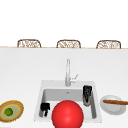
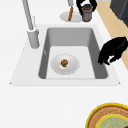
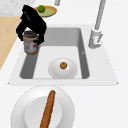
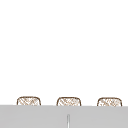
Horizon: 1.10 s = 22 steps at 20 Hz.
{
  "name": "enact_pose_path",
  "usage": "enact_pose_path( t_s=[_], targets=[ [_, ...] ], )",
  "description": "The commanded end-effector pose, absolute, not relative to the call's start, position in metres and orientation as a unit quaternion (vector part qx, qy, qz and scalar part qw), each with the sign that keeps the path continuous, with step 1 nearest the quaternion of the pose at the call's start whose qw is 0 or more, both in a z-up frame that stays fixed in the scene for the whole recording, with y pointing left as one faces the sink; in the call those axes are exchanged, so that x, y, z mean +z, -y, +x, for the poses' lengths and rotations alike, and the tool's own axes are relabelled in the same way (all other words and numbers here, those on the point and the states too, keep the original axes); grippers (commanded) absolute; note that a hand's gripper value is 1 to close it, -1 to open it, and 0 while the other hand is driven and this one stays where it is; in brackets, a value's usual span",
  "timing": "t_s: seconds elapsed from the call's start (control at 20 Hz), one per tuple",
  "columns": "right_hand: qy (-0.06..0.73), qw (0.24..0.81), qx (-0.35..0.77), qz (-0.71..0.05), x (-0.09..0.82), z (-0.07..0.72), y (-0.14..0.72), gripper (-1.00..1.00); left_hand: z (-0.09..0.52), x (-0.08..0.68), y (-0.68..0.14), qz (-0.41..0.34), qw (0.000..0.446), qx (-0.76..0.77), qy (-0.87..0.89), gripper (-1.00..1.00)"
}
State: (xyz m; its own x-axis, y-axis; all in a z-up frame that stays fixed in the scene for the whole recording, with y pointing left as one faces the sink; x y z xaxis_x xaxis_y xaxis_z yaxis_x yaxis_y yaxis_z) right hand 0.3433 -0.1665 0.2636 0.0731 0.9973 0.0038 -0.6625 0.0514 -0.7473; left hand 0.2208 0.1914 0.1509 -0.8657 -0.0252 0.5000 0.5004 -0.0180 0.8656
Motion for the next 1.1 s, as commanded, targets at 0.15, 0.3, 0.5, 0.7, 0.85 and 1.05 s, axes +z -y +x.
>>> enact_pose_path(
  t_s=[0.15, 0.3, 0.5, 0.7, 0.85, 1.05],
  targets=[
    [0.285, 0.661, 0.628, -0.296, 0.304, 0.313, 0.188, 1.0, 0.221, 0.151, -0.191, -0.176, 0.19, -0.691, 0.674, 0.0],
    [0.281, 0.665, 0.627, -0.294, 0.318, 0.298, 0.198, 1.0, 0.221, 0.151, -0.191, -0.176, 0.19, -0.691, 0.674, 0.0],
    [0.281, 0.666, 0.626, -0.292, 0.337, 0.277, 0.211, 1.0, 0.221, 0.151, -0.191, -0.176, 0.19, -0.691, 0.674, 0.0],
    [0.282, 0.667, 0.626, -0.291, 0.355, 0.256, 0.224, 1.0, 0.221, 0.151, -0.191, -0.176, 0.19, -0.691, 0.674, 0.0],
    [0.279, 0.67, 0.626, -0.286, 0.365, 0.244, 0.235, 1.0, 0.221, 0.151, -0.191, -0.176, 0.19, -0.691, 0.674, 0.0],
    [0.276, 0.673, 0.626, -0.281, 0.375, 0.231, 0.253, 1.0, 0.221, 0.151, -0.191, -0.176, 0.19, -0.691, 0.674, 0.0]
  ],
)
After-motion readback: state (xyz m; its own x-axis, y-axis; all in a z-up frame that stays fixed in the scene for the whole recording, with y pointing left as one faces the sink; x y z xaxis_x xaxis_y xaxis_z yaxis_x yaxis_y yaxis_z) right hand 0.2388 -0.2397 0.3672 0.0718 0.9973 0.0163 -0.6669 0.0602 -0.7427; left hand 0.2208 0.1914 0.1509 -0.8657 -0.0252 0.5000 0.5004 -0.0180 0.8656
